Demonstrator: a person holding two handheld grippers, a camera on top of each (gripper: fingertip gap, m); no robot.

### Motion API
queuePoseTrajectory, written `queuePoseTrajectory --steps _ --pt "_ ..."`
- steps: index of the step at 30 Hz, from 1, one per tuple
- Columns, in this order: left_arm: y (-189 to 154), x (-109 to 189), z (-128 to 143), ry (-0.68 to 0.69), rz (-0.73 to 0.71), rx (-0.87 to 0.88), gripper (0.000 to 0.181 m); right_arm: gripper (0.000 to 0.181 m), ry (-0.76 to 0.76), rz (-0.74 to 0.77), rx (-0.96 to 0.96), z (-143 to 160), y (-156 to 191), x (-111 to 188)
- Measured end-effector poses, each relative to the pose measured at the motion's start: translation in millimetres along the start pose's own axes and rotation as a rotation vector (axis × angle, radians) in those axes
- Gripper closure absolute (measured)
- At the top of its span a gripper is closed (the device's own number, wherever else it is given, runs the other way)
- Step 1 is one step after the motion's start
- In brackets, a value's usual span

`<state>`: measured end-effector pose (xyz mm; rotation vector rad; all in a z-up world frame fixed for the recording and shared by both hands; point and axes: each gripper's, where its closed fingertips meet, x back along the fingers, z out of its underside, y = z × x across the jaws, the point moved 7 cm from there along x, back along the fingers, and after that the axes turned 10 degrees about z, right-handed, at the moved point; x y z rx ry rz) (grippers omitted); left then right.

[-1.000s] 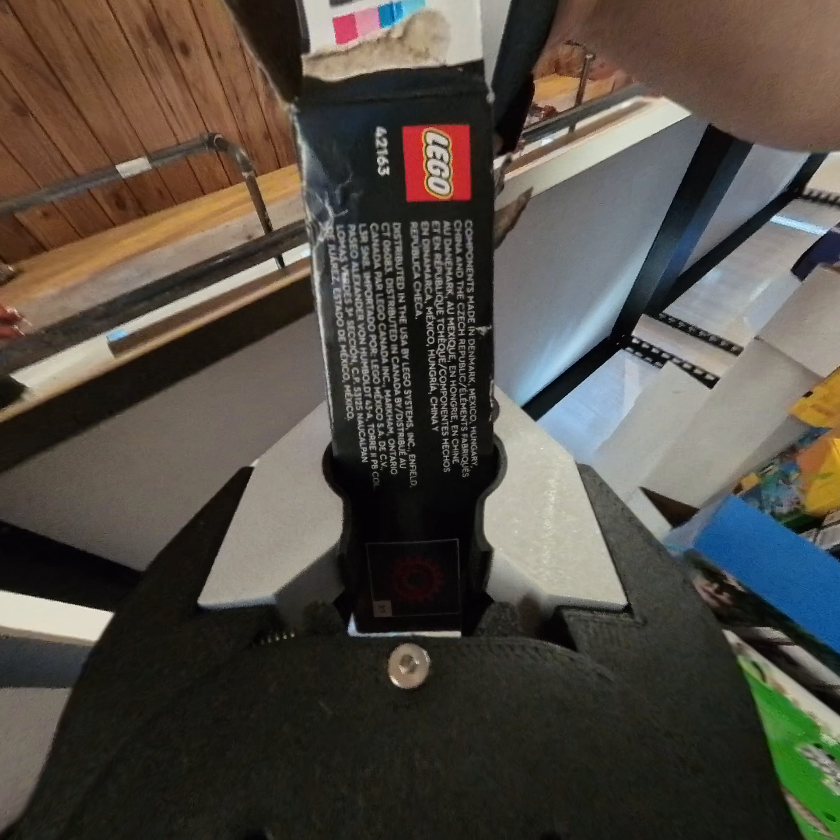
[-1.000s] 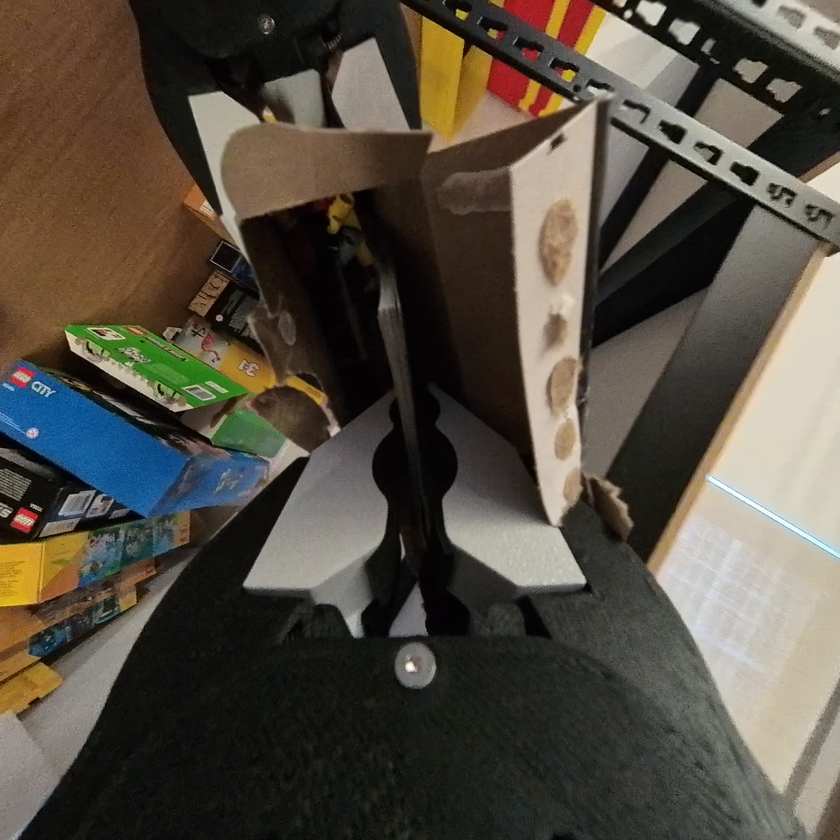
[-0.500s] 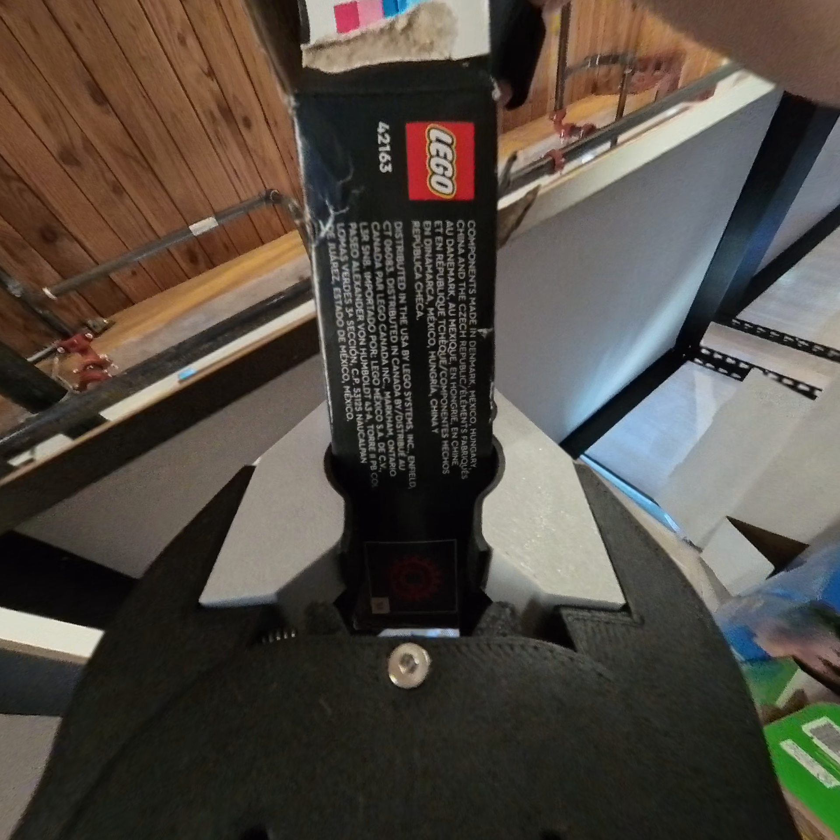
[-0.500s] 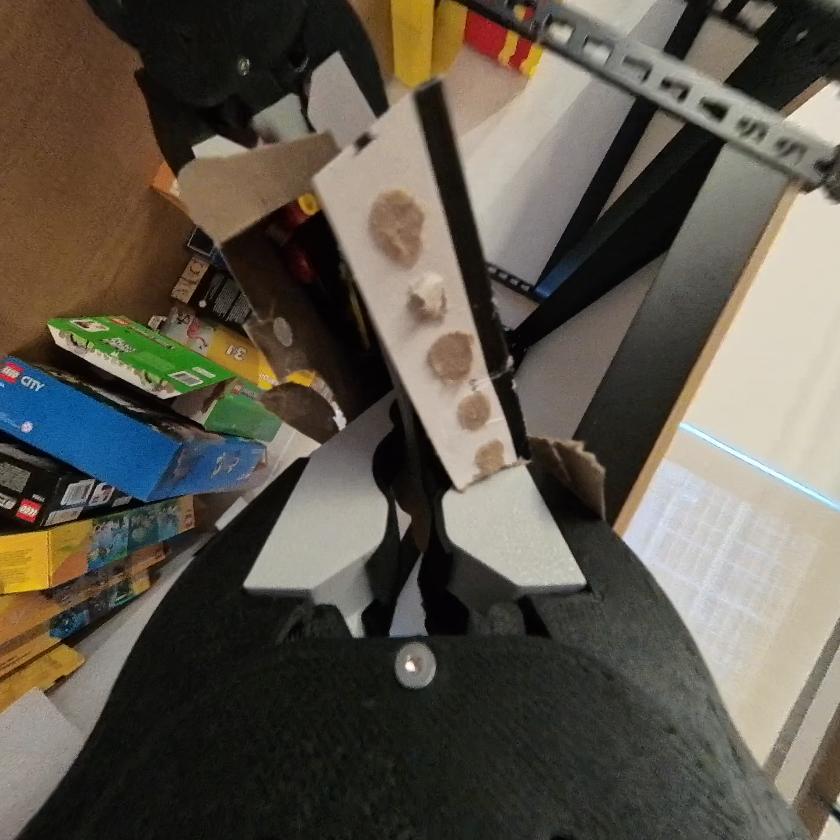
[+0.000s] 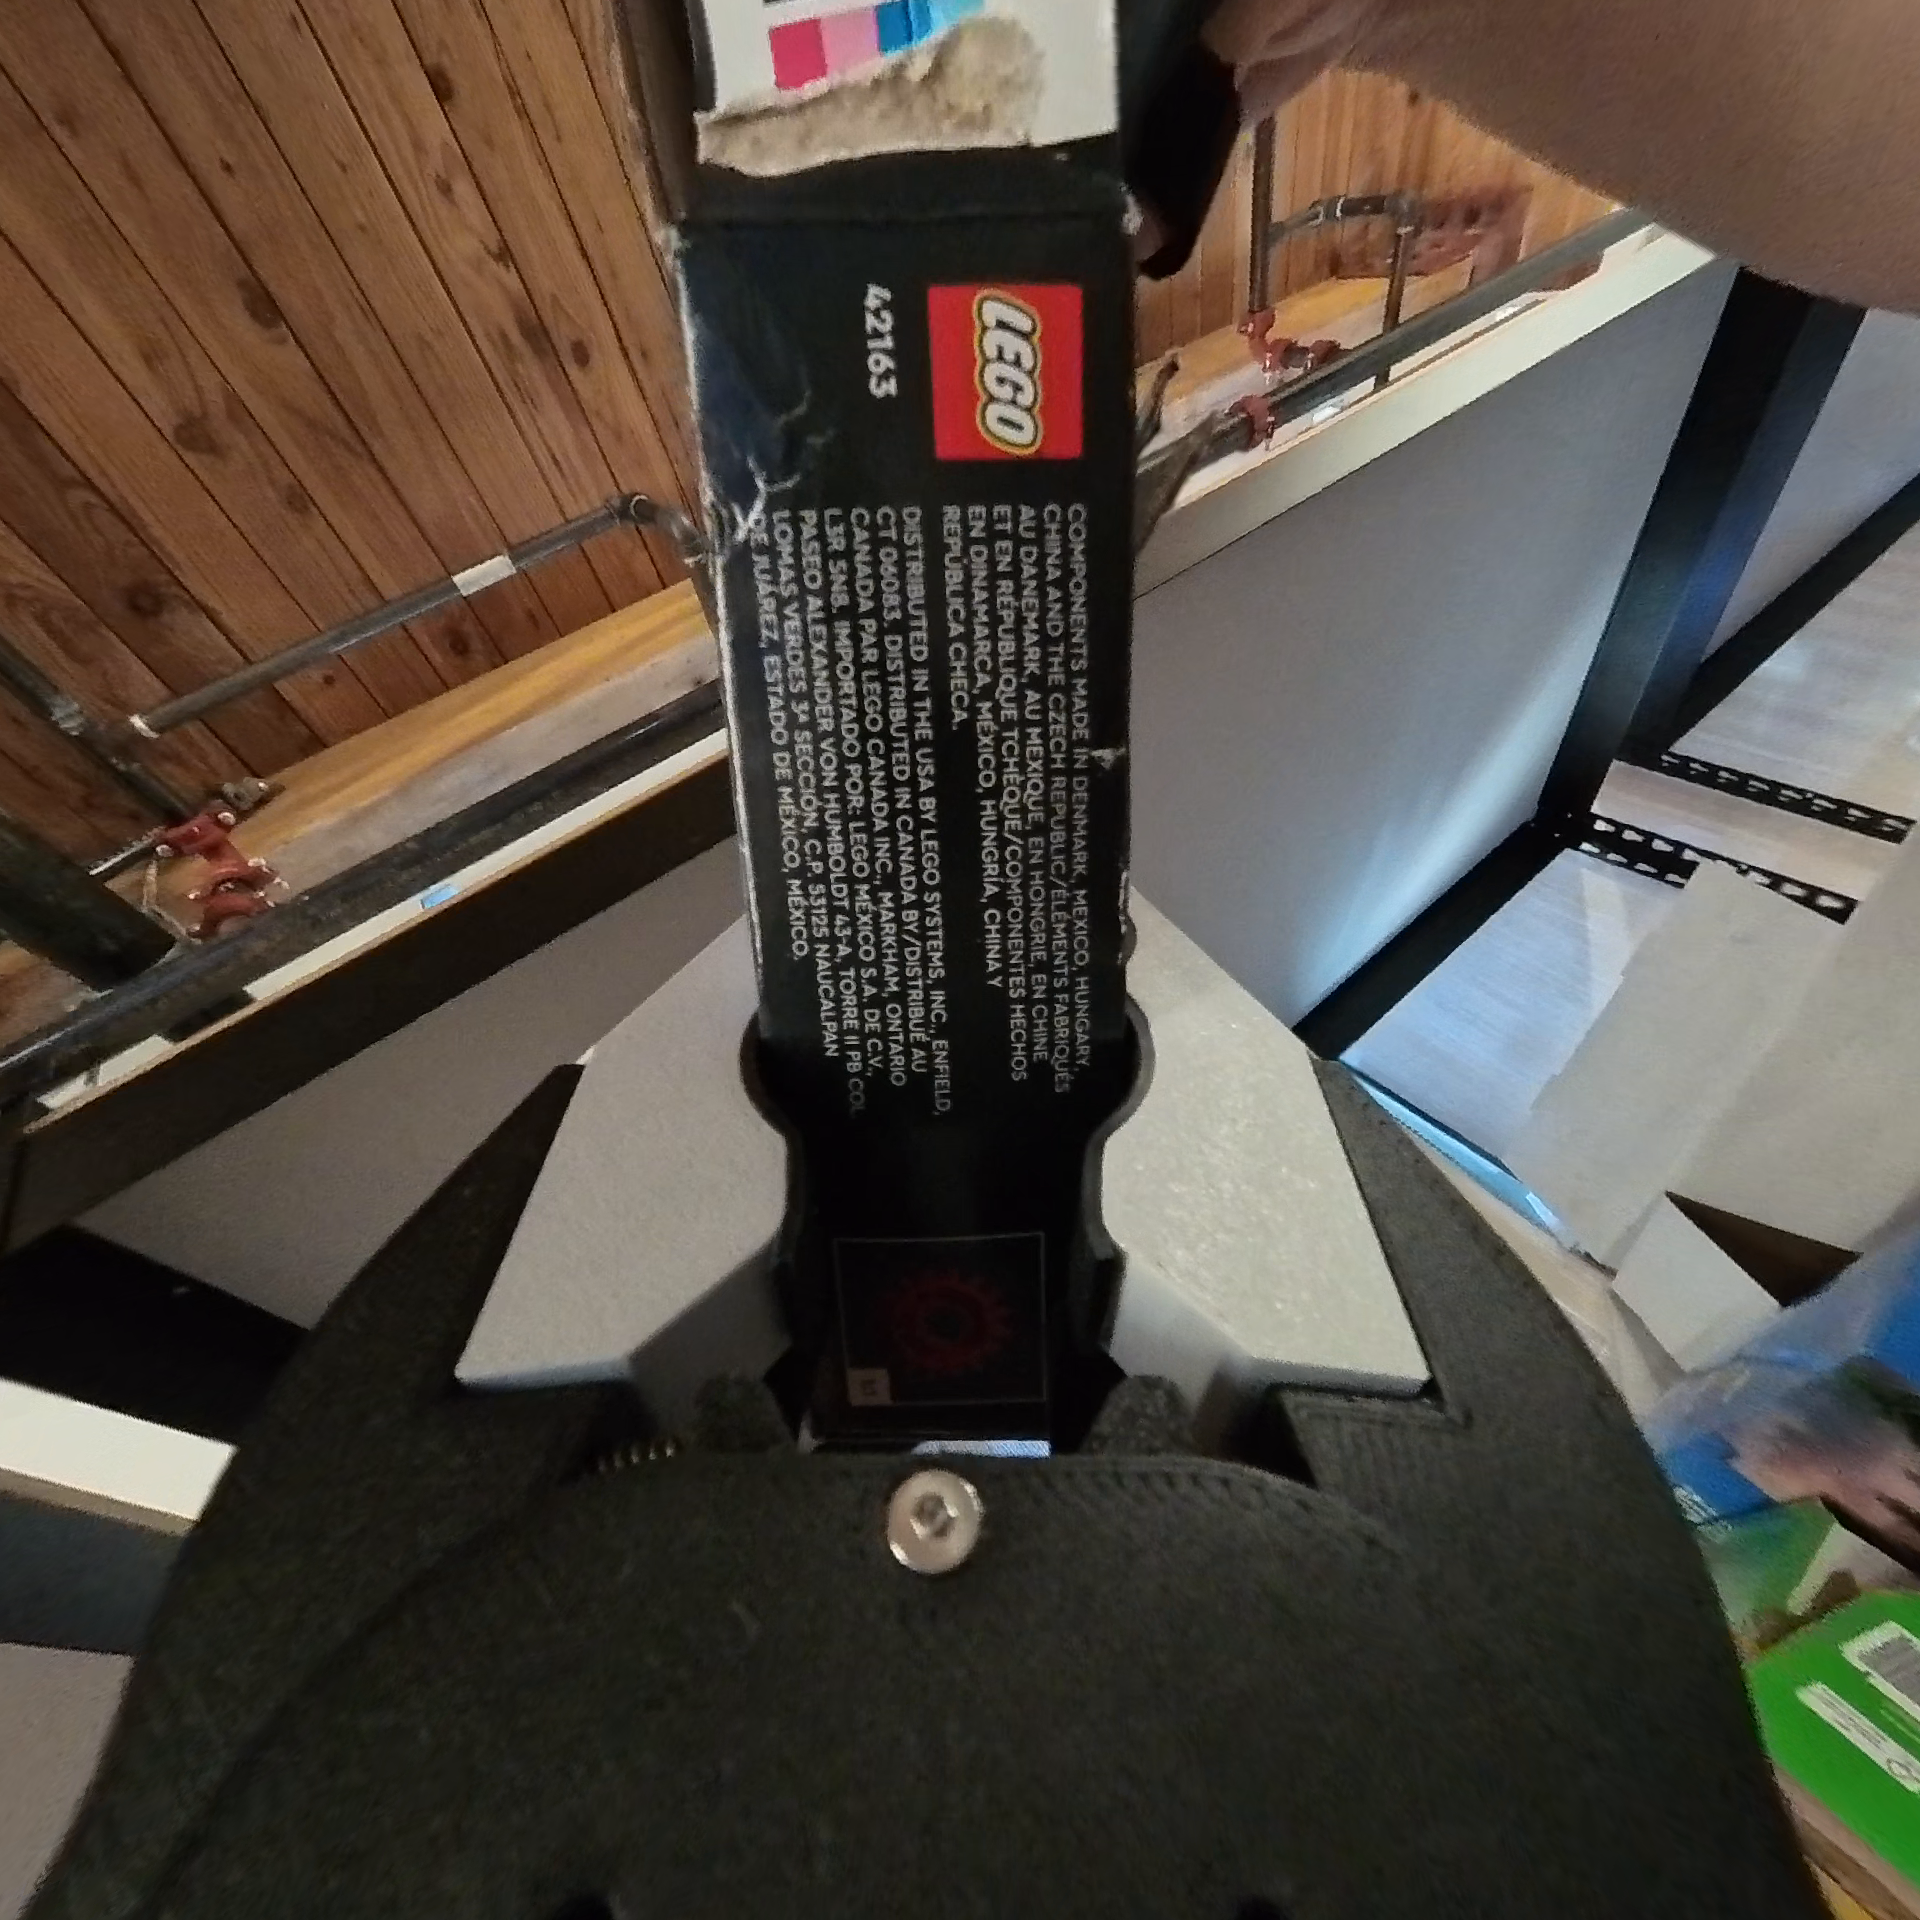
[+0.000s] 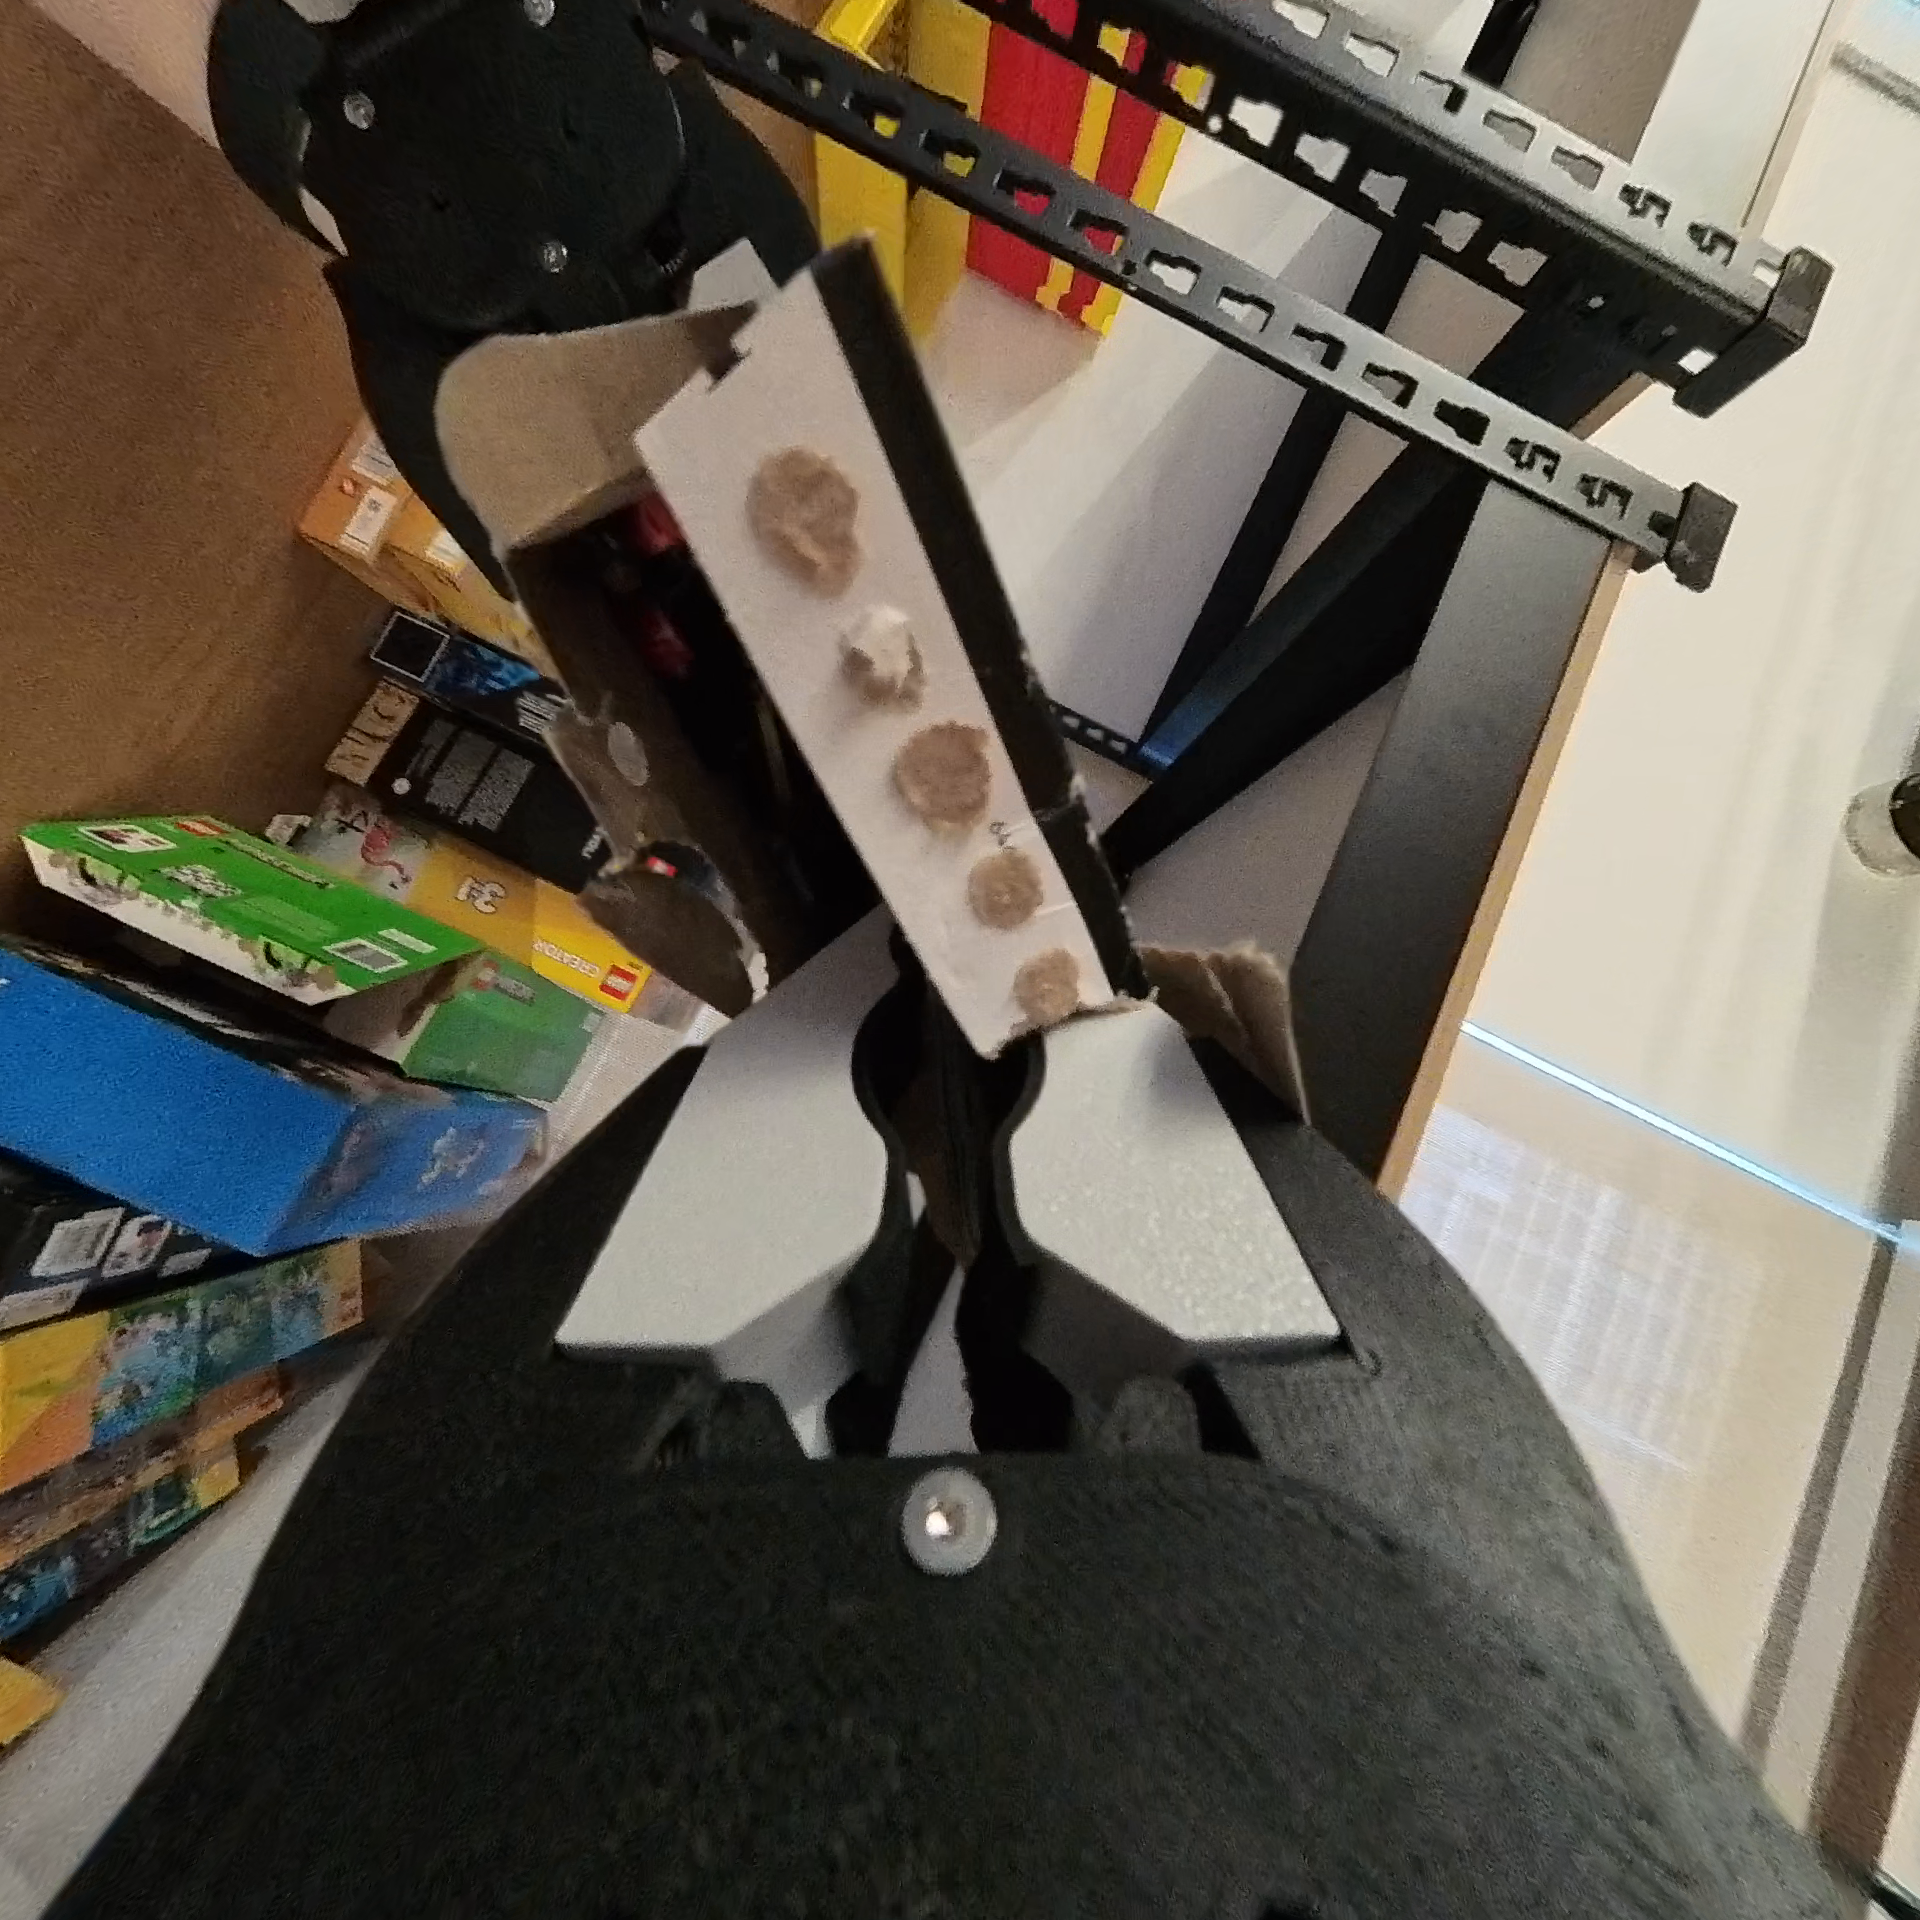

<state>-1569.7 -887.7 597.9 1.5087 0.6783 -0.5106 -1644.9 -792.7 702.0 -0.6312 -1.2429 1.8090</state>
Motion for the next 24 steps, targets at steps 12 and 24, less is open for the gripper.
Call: queuePoseTrajectory --steps 12,24 --pt "-1.6 17.1 -4.9 0.007 0.003 0.018 0.129 0.180 -0.074 0.014 -0.087 -5.8 3.3 -4.8" --pt "-2.9 22.8 -2.1 0.068 0.057 0.201 0.129 0.178 0.009 -0.148 -0.143 4.0 13.5 -34.0"
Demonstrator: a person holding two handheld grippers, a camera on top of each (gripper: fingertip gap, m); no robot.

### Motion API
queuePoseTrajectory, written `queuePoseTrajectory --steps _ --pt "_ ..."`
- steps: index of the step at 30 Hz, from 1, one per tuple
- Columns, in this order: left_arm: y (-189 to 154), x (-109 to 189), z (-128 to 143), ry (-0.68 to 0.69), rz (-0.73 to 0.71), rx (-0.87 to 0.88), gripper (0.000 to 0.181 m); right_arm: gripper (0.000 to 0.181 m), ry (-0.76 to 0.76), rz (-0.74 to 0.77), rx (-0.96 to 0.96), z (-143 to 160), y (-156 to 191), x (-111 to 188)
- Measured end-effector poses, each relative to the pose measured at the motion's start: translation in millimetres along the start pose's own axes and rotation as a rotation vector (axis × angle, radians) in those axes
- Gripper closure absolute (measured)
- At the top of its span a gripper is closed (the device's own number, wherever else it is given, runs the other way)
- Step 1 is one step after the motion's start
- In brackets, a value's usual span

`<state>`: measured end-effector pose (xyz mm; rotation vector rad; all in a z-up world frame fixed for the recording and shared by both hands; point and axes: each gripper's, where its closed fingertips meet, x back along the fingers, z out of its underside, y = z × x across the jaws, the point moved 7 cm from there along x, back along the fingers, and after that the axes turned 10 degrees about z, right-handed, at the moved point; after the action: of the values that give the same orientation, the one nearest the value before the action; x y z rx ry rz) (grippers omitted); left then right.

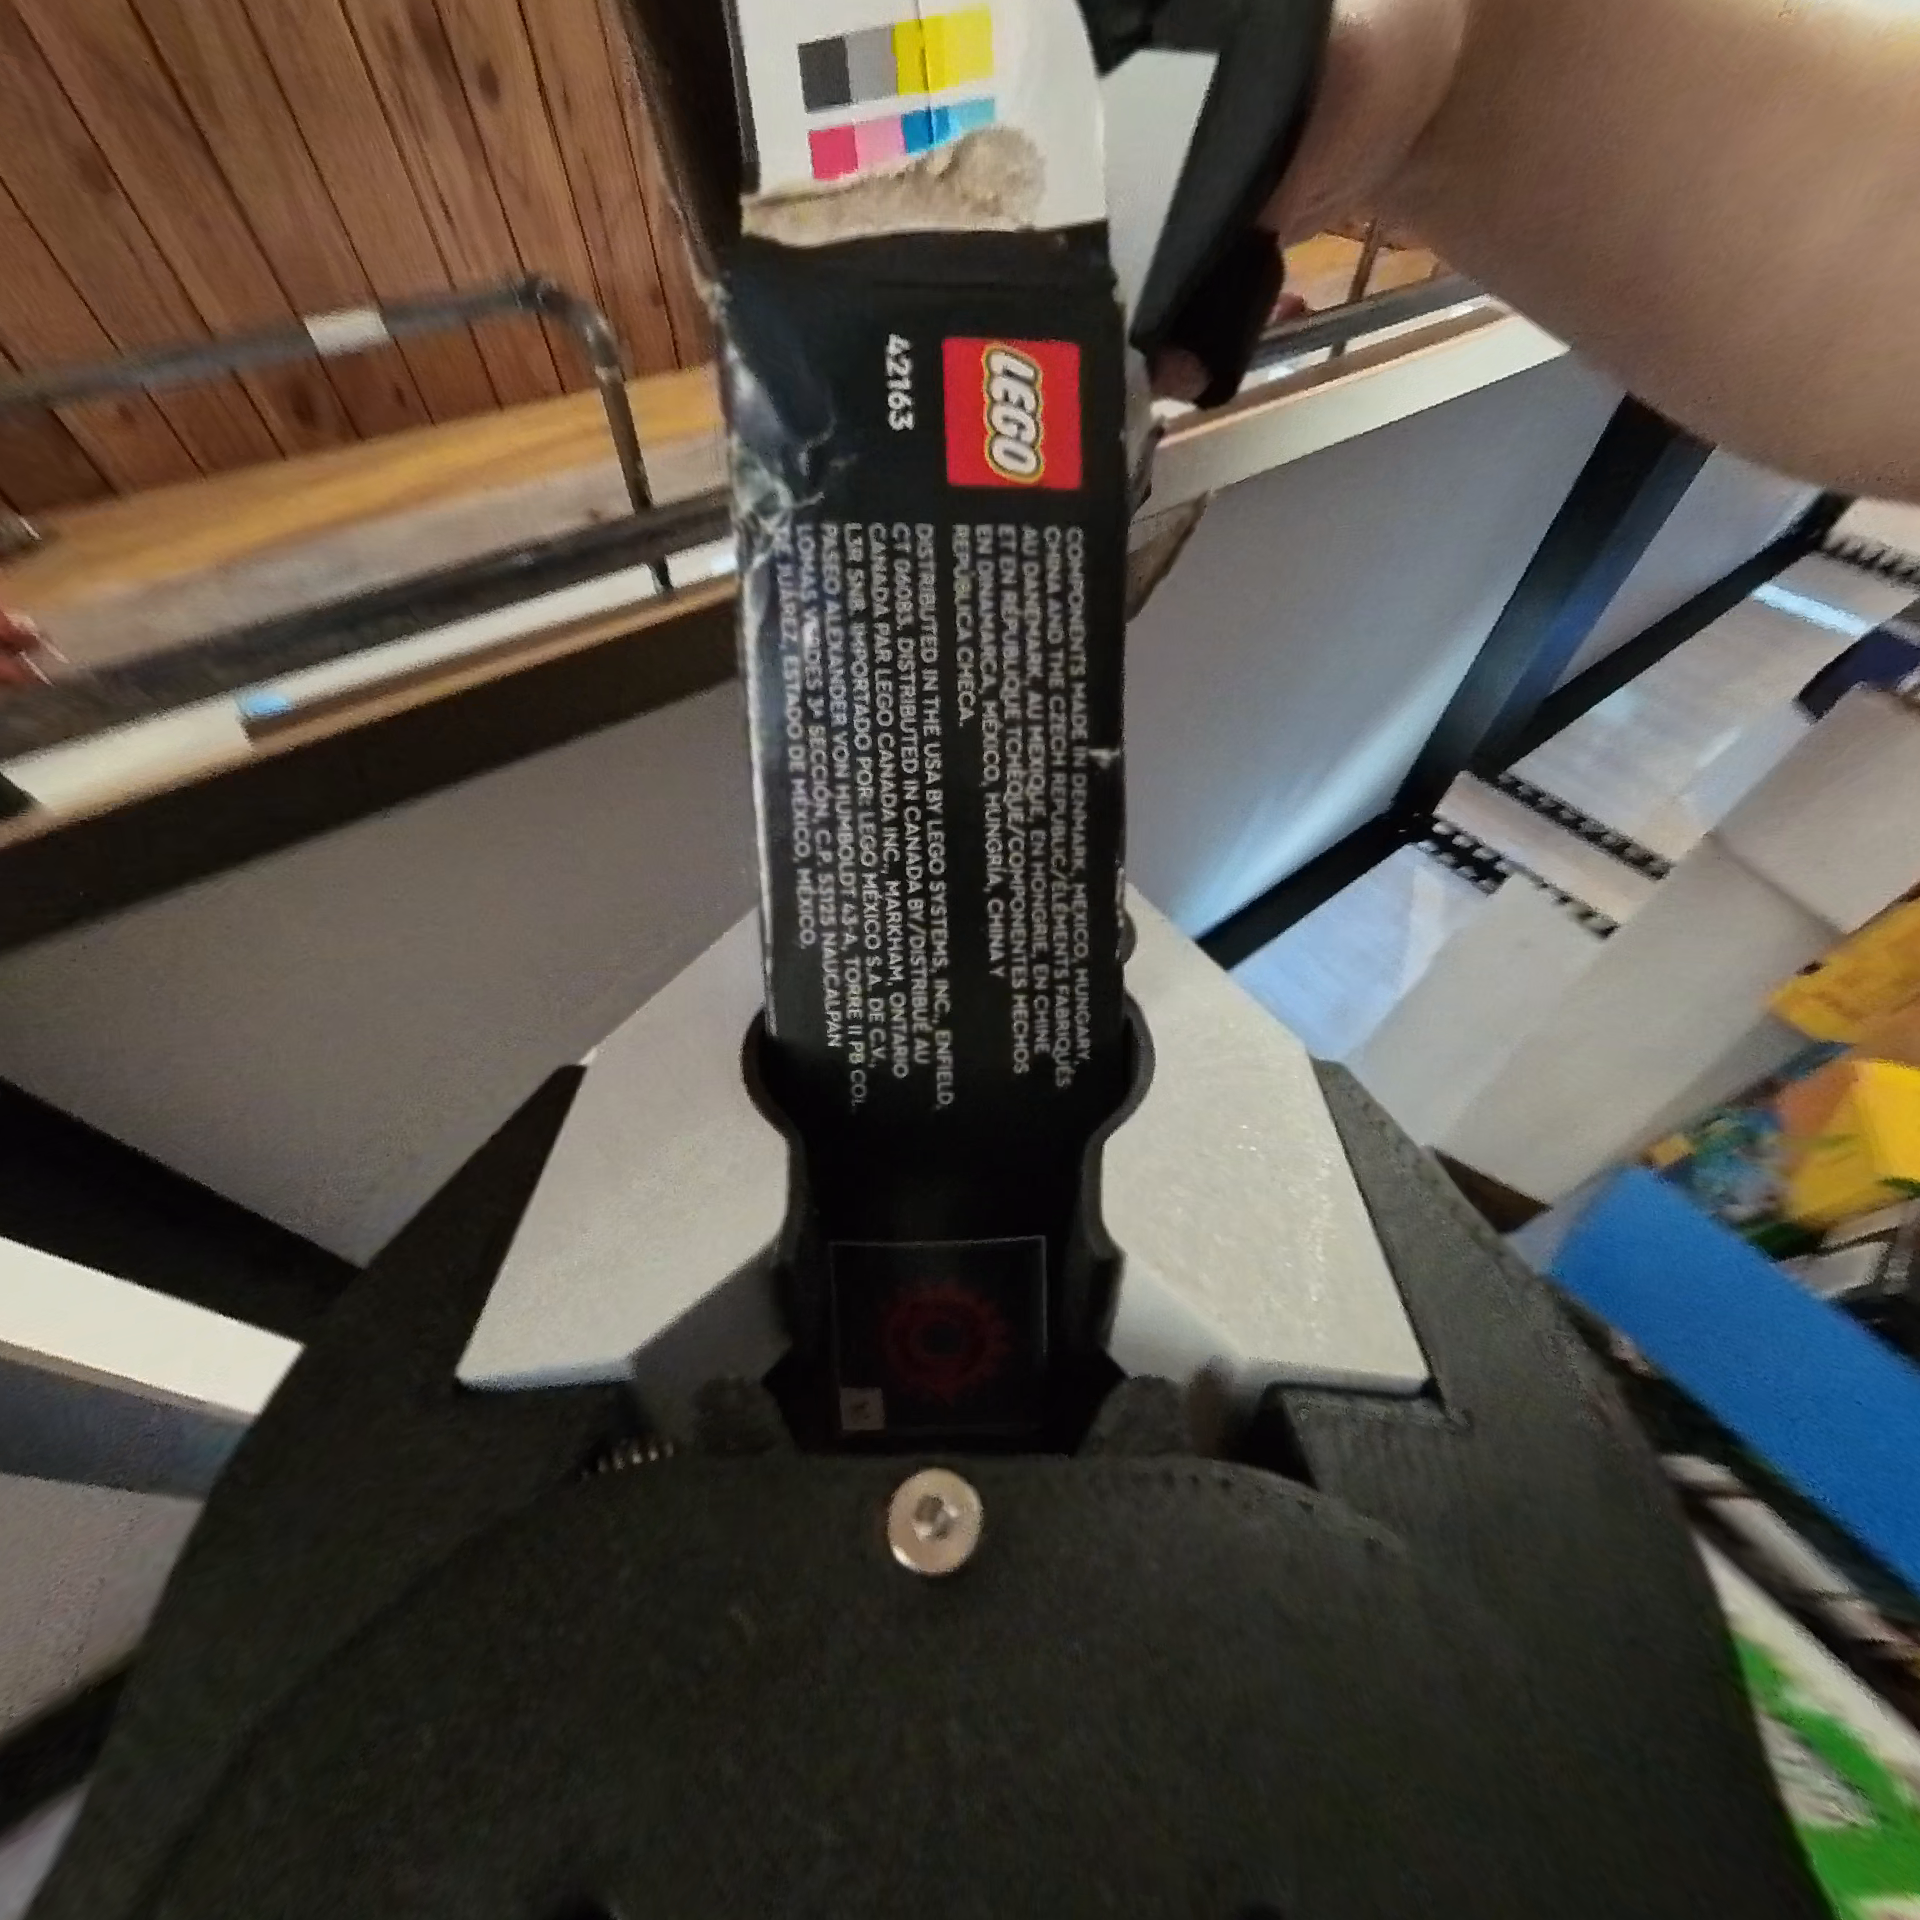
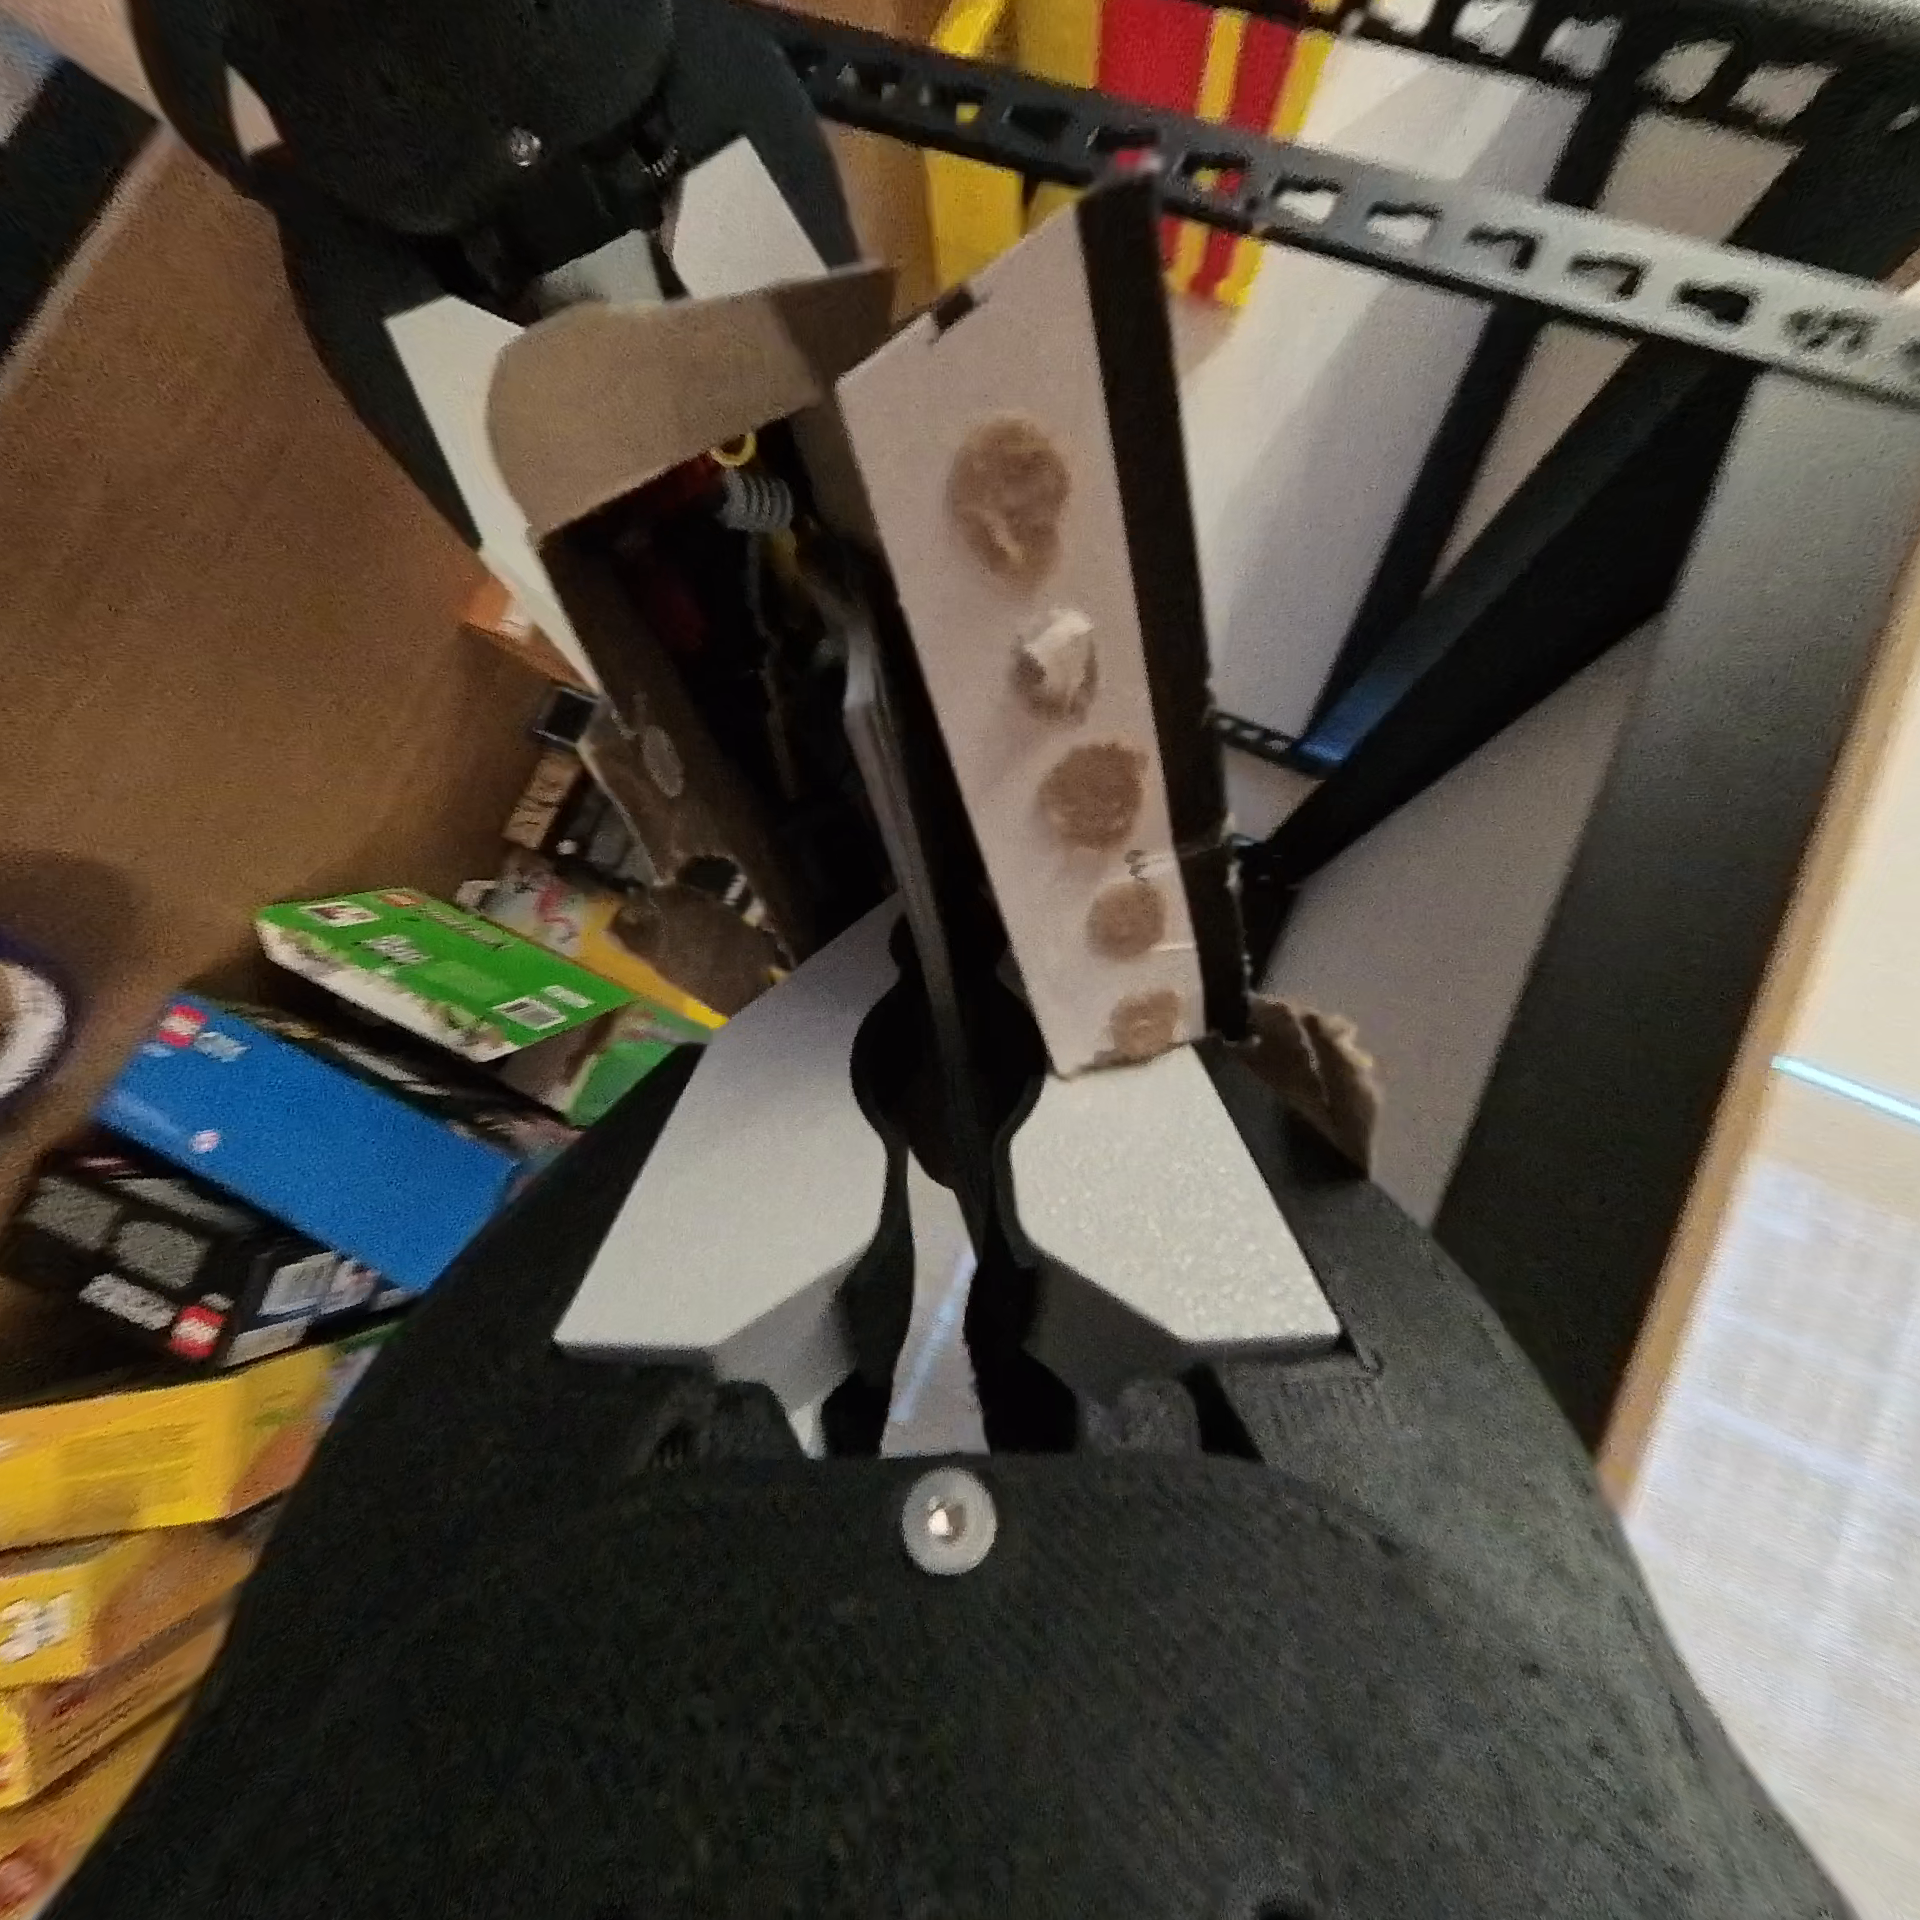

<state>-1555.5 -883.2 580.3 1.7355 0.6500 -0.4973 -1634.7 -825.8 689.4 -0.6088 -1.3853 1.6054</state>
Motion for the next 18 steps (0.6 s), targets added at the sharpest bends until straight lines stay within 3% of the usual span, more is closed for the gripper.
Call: queuePoseTrajectory --steps 5,8,11,18 --pt "-8.2 6.8 12.8 0.027 0.026 0.304 0.129 0.167 -0.015 -0.154 -0.096 10.5 2.2 -8.8" --pt "-12.7 14.7 15.7 0.024 0.025 0.396 0.129 0.176 -0.130 -0.203 -0.150 9.7 -0.8 -4.7" --pt "-19.8 18.9 15.2 0.040 0.045 0.405 0.129 0.180 -0.175 -0.256 -0.151 6.9 4.2 -8.2" --pt "-33.4 28.3 20.8 0.072 0.057 0.446 0.130 0.179 -0.118 -0.262 -0.113 3.0 14.7 -34.3"
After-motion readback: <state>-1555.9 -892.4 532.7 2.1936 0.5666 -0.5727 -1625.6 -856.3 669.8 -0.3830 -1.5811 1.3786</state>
